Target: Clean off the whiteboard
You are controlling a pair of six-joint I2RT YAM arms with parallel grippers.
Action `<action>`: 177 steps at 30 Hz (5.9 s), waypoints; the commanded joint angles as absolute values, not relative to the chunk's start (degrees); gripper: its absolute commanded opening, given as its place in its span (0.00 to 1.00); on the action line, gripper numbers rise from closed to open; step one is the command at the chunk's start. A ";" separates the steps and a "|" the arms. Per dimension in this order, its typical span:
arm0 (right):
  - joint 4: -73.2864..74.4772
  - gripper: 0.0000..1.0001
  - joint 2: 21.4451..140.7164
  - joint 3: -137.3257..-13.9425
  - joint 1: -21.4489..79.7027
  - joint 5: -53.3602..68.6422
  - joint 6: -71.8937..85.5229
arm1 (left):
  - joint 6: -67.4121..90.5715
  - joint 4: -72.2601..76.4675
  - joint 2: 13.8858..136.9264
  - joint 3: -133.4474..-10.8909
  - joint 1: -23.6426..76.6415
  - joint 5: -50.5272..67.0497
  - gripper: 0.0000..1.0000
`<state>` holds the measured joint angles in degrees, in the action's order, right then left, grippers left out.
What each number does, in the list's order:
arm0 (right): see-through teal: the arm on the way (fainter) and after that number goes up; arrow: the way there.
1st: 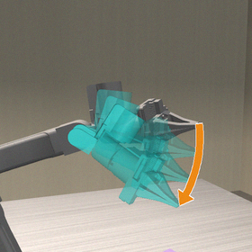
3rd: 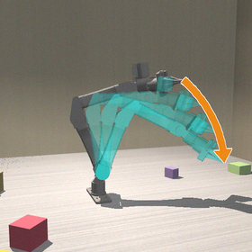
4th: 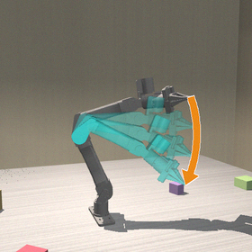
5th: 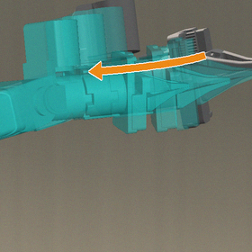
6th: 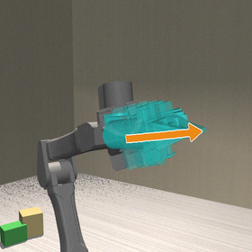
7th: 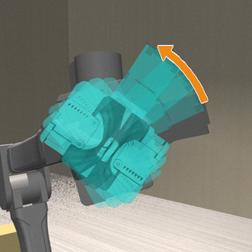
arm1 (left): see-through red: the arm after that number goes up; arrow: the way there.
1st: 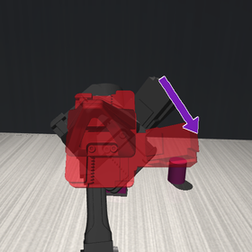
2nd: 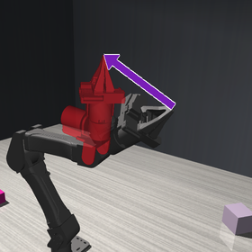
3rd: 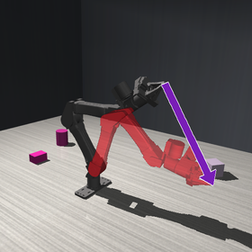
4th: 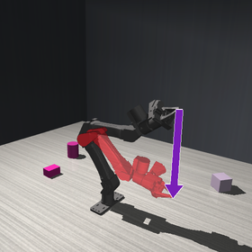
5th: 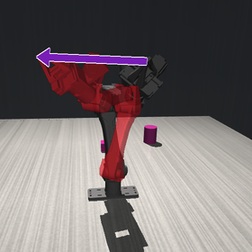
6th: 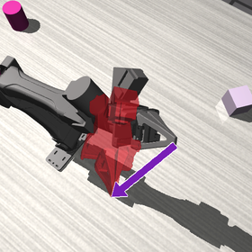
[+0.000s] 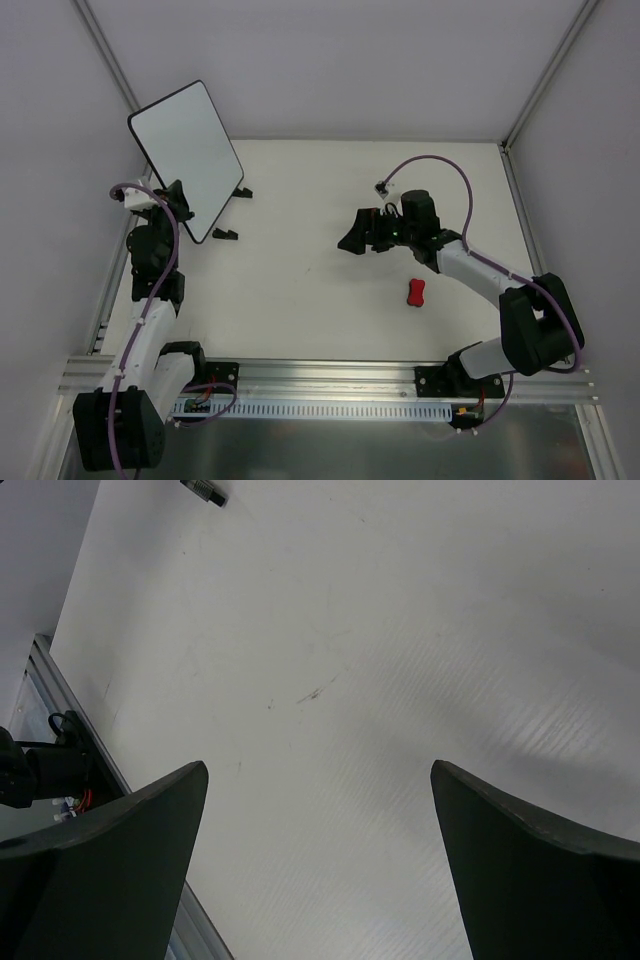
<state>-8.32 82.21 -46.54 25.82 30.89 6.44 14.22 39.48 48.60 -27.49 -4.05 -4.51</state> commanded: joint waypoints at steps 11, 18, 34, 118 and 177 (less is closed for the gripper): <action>-11.69 0.99 83.06 -45.35 25.49 32.25 6.86 | 8.44 40.96 48.95 -21.98 -3.96 -4.05 0.00; -11.95 0.99 83.58 -45.18 25.58 32.43 6.68 | 6.68 37.18 49.66 -20.57 -4.04 -2.99 0.00; -12.13 0.99 86.04 -46.05 25.31 32.52 6.33 | 7.73 16.80 50.62 -23.90 -3.87 1.30 0.02; -15.03 0.99 88.51 -45.35 22.85 35.24 7.56 | 15.64 -3.43 61.35 -26.63 -3.95 -10.19 0.66; 20.30 0.99 41.06 -75.59 20.13 -27.07 -28.03 | 1.67 -29.79 22.24 -67.85 4.83 -9.05 0.99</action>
<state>19.66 43.57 -74.67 20.43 -23.18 -23.16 5.78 -27.77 23.49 -65.78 3.44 -6.83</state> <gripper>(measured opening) 0.991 0.987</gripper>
